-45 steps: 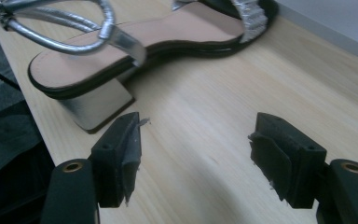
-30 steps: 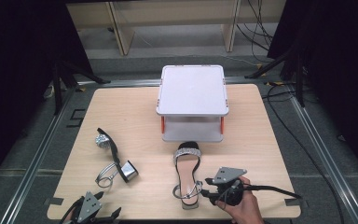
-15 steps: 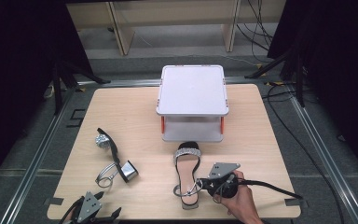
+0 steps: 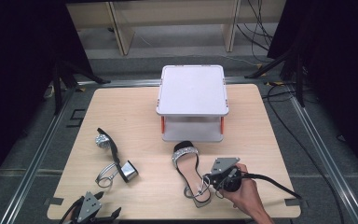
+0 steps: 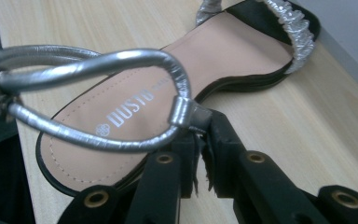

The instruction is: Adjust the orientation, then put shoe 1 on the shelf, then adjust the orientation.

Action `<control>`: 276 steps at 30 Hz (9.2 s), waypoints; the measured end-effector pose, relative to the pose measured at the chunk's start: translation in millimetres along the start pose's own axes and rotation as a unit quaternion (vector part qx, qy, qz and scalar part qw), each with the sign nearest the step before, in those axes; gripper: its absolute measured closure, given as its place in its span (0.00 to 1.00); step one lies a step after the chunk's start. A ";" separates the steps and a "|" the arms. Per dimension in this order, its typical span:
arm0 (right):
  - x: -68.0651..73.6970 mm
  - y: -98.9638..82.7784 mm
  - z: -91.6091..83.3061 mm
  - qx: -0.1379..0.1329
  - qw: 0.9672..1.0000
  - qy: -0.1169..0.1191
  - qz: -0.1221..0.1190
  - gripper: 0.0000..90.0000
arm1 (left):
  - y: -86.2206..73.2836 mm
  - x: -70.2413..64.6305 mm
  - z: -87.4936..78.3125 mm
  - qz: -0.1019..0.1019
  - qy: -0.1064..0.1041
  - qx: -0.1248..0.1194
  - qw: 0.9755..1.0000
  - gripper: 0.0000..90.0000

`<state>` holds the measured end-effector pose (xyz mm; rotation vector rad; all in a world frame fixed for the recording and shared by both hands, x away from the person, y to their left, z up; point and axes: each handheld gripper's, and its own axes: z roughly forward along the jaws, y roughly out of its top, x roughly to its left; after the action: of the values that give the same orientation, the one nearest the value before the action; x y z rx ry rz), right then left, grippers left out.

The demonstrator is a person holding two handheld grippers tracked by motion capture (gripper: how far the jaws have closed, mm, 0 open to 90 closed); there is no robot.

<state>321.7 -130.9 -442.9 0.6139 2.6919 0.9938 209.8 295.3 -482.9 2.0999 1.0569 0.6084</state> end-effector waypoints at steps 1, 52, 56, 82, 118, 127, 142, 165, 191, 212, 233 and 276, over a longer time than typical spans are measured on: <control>0.0 0.0 0.0 0.000 1.000 0.000 0.000 0.92 | 0.0 0.0 0.0 0.000 0.000 0.000 1.000 0.19; 10.0 156.1 -19.1 0.047 0.989 0.034 -0.135 0.99 | 0.0 1.5 -1.5 -0.006 0.000 -0.011 1.000 0.20; 13.0 184.6 -18.4 0.034 0.986 0.027 -0.160 0.99 | 0.2 1.3 -1.5 -0.006 0.000 -0.011 1.000 0.20; -57.2 327.3 -30.4 -0.044 0.986 -0.067 -0.146 0.99 | -0.4 1.4 -2.6 -0.009 -0.005 -0.015 1.000 0.20; -173.1 297.3 -30.5 -0.050 0.978 -0.202 0.003 0.99 | -0.2 0.9 -3.2 -0.003 -0.006 -0.015 1.000 0.20; -172.3 291.5 -26.1 -0.059 0.976 -0.212 -0.006 0.98 | -0.4 0.4 -3.1 -0.005 -0.007 -0.017 1.000 0.20; -158.5 243.6 -16.4 -0.026 0.988 -0.154 -0.001 0.97 | -0.4 0.5 -2.8 0.000 -0.001 -0.015 1.000 0.20; -171.6 219.5 -24.4 -0.038 0.988 -0.146 0.035 0.78 | -0.4 0.6 -2.7 -0.002 -0.001 -0.017 1.000 0.20; -17.5 189.8 5.2 -0.033 0.999 -0.006 -0.020 0.41 | 0.5 4.1 -6.0 -0.019 0.006 -0.027 0.999 0.20; 30.9 171.6 94.3 -0.007 0.997 0.075 -0.015 0.42 | 1.1 4.5 -4.8 -0.019 0.006 -0.023 1.000 0.20; 73.1 215.6 163.1 0.004 0.995 0.054 -0.081 0.39 | 0.2 3.8 -4.6 -0.012 0.006 -0.023 1.000 0.20; -31.0 185.9 158.8 -0.002 0.992 0.074 0.098 0.85 | -0.1 0.5 -3.9 -0.019 -0.001 -0.034 0.999 0.20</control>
<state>459.2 73.5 -438.5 0.8486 2.7995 1.1338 207.4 297.2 -480.4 2.0175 1.0588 0.6146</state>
